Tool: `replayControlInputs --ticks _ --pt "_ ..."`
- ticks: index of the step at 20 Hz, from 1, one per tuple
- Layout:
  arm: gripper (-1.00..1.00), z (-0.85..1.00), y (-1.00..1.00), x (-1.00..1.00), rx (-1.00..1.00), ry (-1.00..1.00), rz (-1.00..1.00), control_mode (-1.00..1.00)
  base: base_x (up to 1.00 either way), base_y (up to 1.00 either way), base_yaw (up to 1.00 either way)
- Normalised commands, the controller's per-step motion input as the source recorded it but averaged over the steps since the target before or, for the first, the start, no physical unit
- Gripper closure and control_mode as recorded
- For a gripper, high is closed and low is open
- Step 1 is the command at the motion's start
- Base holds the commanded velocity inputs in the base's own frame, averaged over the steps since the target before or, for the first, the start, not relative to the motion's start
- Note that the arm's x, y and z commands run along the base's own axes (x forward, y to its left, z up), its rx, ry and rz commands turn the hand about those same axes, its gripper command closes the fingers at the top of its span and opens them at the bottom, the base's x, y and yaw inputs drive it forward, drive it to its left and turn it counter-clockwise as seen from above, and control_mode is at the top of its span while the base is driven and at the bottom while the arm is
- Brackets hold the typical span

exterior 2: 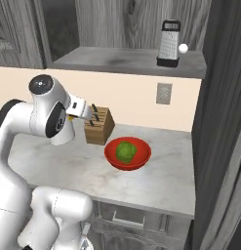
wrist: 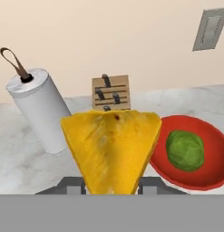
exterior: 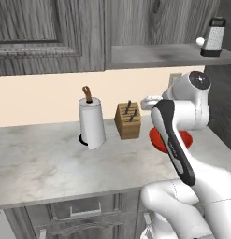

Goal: Pick the cheese from the fridge and the cheese grater from the cabinet and place them next to the salad bowl.

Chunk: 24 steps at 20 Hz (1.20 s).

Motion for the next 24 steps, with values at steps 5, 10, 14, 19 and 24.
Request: replayControlInputs --ticks 5,10,14,19,24 --pt "1.0 -0.32 0.05 0.42 0.0 0.13 0.0 -1.0 0.0 0.0 0.0" --pt "1.0 -0.43 0.07 0.24 -0.01 0.37 0.0 -1.0 0.0 0.0 0.0" --pt "1.0 -0.31 0.02 0.02 0.0 0.33 0.0 -1.0 0.0 0.0 0.0" --pt "1.0 -0.58 0.04 0.0 -0.05 0.4 0.0 -1.0 0.0 0.0 0.0" --pt "1.0 -0.63 0.04 -0.04 -0.04 0.17 0.0 -1.0 0.0 0.0 0.0"
